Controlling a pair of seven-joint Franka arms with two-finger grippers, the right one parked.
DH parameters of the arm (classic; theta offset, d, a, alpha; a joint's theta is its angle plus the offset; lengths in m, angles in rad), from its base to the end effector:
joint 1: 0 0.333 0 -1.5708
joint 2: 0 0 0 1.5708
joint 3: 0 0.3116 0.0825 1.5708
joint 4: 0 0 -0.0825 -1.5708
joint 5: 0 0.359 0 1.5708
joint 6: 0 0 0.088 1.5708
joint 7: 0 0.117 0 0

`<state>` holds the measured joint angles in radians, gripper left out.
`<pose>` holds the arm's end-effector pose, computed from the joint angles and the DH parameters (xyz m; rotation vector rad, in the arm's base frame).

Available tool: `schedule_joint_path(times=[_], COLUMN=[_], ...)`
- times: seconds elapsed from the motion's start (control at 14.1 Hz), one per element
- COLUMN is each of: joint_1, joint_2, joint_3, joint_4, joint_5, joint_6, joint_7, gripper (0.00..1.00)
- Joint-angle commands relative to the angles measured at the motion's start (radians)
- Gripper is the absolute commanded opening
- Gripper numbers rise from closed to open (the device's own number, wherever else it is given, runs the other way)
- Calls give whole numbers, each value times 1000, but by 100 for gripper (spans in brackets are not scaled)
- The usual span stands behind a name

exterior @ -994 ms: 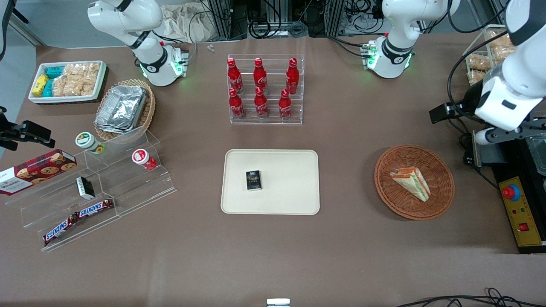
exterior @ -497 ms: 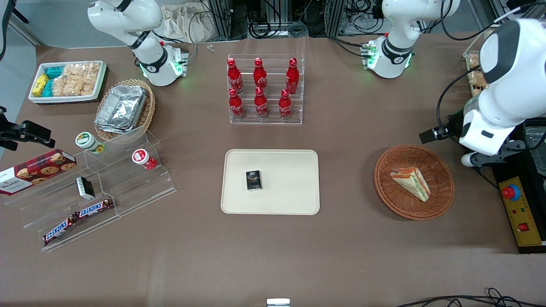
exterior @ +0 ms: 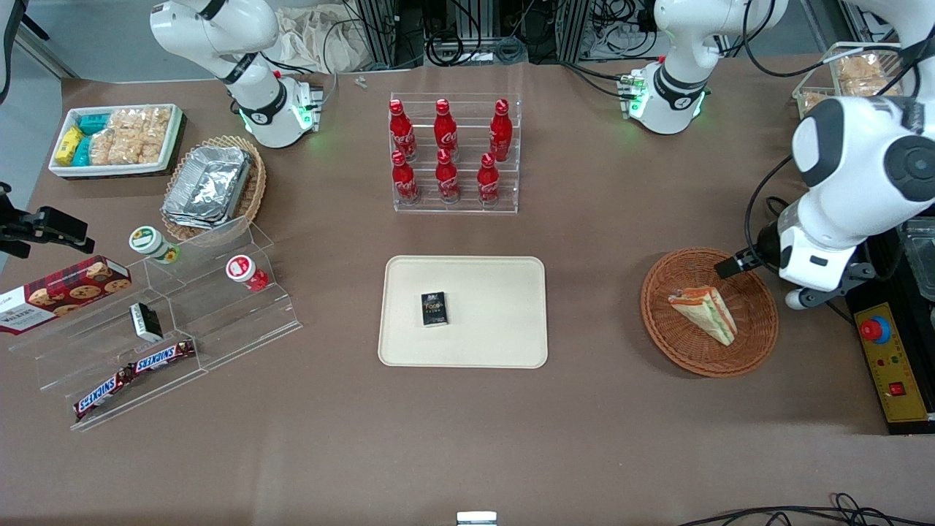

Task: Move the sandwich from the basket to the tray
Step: 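Lower the left gripper and close it on the sandwich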

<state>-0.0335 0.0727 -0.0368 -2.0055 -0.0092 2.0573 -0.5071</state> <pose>0.5429 -0.0385 0.4167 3.0610 0.6865 -0.0362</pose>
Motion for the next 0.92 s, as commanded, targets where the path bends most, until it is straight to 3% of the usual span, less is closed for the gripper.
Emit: schedule_joint_path(times=[0.0, 0.85], joint_1=[1, 0], joint_2=[37, 251], joint_3=[-3, 3], joint_4=[-39, -47], joint_5=[12, 15], joint_6=[87, 285], joint_7=[-83, -290], gripper=[100, 100])
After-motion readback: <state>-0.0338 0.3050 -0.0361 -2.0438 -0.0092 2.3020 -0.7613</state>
